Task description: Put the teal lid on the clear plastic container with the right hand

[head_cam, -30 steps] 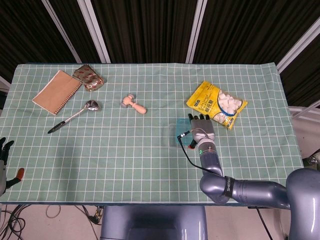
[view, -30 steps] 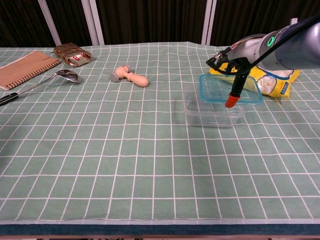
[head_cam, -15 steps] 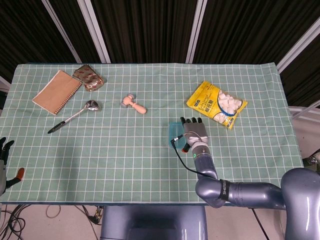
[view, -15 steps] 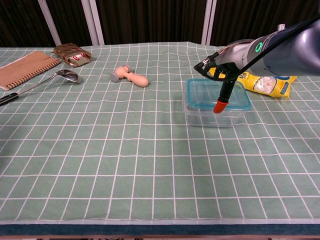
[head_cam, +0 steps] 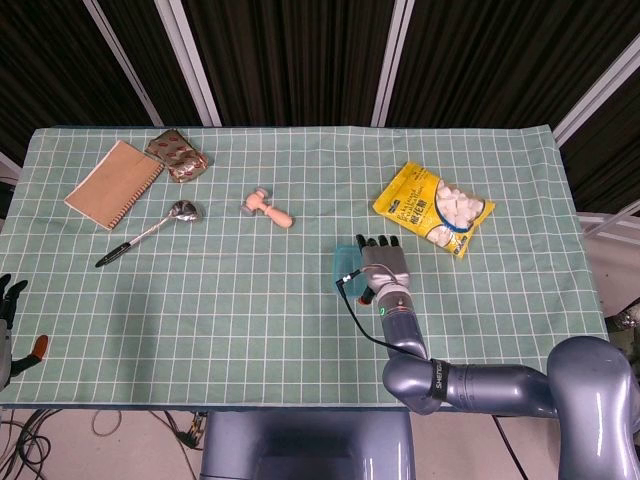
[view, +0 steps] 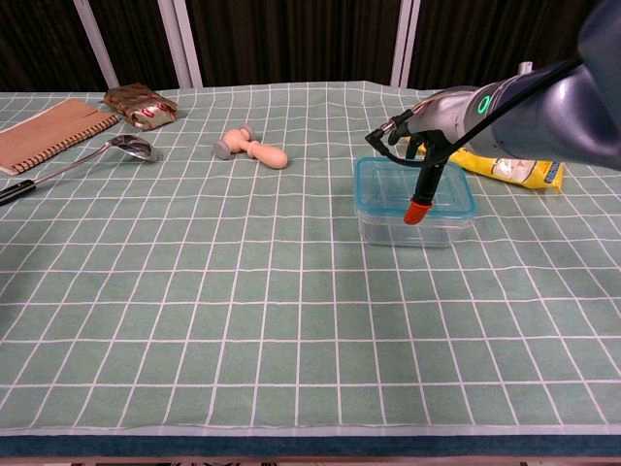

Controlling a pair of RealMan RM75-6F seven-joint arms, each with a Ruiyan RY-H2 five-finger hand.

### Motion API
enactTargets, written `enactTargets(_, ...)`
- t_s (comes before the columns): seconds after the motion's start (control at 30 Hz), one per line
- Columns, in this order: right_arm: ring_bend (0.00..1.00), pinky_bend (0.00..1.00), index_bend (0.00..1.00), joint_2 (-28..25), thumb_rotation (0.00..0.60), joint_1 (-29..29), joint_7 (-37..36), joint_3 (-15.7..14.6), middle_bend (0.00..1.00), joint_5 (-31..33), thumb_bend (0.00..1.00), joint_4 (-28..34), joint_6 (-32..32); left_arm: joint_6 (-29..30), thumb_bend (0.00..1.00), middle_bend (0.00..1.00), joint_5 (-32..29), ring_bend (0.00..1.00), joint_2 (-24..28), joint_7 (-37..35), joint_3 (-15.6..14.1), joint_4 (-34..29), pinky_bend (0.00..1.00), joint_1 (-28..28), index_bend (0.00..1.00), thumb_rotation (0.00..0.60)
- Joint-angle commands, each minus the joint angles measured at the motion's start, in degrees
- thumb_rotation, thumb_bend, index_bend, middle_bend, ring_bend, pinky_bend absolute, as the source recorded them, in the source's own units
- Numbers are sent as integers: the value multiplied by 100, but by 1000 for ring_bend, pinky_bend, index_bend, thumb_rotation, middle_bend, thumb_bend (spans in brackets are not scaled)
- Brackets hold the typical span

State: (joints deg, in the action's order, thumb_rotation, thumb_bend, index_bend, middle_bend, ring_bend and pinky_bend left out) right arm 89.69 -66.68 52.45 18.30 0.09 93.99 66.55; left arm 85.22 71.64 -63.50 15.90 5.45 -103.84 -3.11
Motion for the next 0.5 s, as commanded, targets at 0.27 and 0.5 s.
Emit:
enactTargets(0.27, 67, 0, 0, 57, 600, 17, 33, 9, 445, -20, 186, -93, -46, -29, 317, 0, -37, 0, 16, -7, -8, -18, 0, -6, 106, 600)
enactTargets(0.5, 67, 0, 0, 66, 600, 40, 24, 25, 445, -60, 185, -120, -97, -9, 317, 0, -47, 0, 20, 12, 4, -16, 0, -12, 106, 600)
